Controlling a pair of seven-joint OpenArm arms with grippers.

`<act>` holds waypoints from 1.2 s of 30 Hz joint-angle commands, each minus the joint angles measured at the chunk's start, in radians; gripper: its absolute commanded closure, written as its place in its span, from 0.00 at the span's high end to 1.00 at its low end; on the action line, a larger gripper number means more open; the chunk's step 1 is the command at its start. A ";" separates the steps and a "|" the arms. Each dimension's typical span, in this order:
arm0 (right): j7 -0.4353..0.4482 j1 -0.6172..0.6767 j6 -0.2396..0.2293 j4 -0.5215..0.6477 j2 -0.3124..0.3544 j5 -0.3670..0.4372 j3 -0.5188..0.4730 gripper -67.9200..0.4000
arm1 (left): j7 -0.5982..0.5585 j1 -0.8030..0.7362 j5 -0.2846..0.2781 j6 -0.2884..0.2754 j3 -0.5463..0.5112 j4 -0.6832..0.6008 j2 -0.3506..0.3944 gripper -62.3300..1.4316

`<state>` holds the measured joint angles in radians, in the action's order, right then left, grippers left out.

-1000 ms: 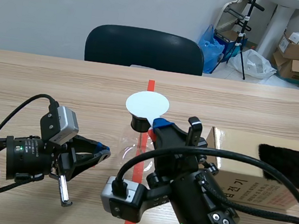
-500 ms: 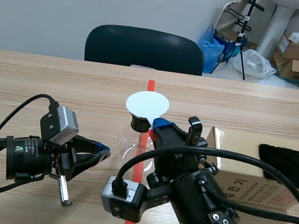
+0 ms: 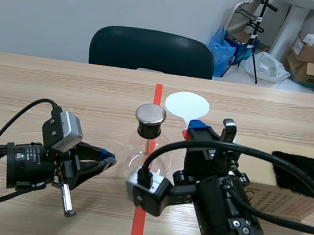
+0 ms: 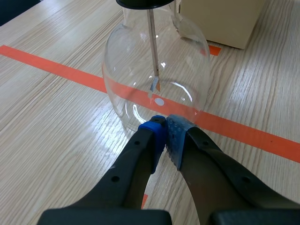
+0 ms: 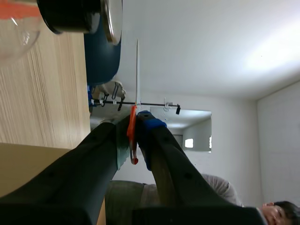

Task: Do the electroscope experiment

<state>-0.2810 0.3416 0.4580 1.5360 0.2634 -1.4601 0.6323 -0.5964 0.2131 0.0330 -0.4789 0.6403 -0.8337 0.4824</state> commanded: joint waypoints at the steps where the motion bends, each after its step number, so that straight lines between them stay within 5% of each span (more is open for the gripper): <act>1: -0.034 -0.014 0.011 0.013 0.011 -0.001 -0.004 0.02 | -0.017 0.000 -0.014 -0.002 -0.013 -0.022 0.000 0.07; 15: -0.278 -0.014 0.011 0.013 0.011 -0.001 -0.004 0.02 | -0.017 0.000 -0.014 -0.002 -0.013 -0.022 0.000 0.07; 36: -0.297 -0.014 0.011 0.013 0.011 -0.001 -0.004 0.02 | -0.017 0.000 -0.014 -0.002 -0.013 -0.022 0.000 0.07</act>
<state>-0.5743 0.3416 0.4583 1.5360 0.2634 -1.4601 0.6323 -0.5964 0.2131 0.0330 -0.4789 0.6403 -0.8337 0.4824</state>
